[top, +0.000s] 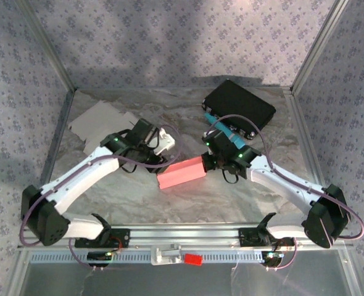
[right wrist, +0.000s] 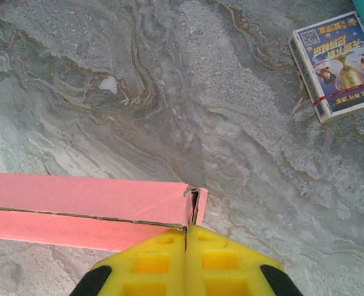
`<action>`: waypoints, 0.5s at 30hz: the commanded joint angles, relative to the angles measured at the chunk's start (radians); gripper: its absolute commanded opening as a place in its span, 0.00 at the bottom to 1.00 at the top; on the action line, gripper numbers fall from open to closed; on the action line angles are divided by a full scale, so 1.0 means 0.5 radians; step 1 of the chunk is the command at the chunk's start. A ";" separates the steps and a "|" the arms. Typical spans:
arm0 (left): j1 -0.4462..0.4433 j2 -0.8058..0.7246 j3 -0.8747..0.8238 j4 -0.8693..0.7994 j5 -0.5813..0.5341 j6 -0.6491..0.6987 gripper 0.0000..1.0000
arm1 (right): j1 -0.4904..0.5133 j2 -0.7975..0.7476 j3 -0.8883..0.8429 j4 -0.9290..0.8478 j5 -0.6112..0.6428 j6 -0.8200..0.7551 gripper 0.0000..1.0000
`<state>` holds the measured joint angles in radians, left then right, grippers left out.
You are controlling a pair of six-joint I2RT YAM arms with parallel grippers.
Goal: Fold the paper box
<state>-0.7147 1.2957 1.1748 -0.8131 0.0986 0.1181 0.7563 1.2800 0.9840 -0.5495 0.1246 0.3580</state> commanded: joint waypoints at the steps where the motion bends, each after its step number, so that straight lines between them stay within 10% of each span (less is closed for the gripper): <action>1: -0.007 -0.149 0.012 -0.154 -0.149 -0.367 0.49 | 0.020 -0.011 -0.002 -0.069 0.042 0.046 0.00; 15: -0.009 -0.185 -0.031 -0.513 -0.117 -0.422 0.42 | 0.018 0.035 0.028 -0.082 0.028 0.054 0.00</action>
<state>-0.7147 1.1812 1.1423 -1.0508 0.0360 -0.0986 0.7601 1.2808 0.9844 -0.5495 0.1287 0.3706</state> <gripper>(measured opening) 0.422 0.052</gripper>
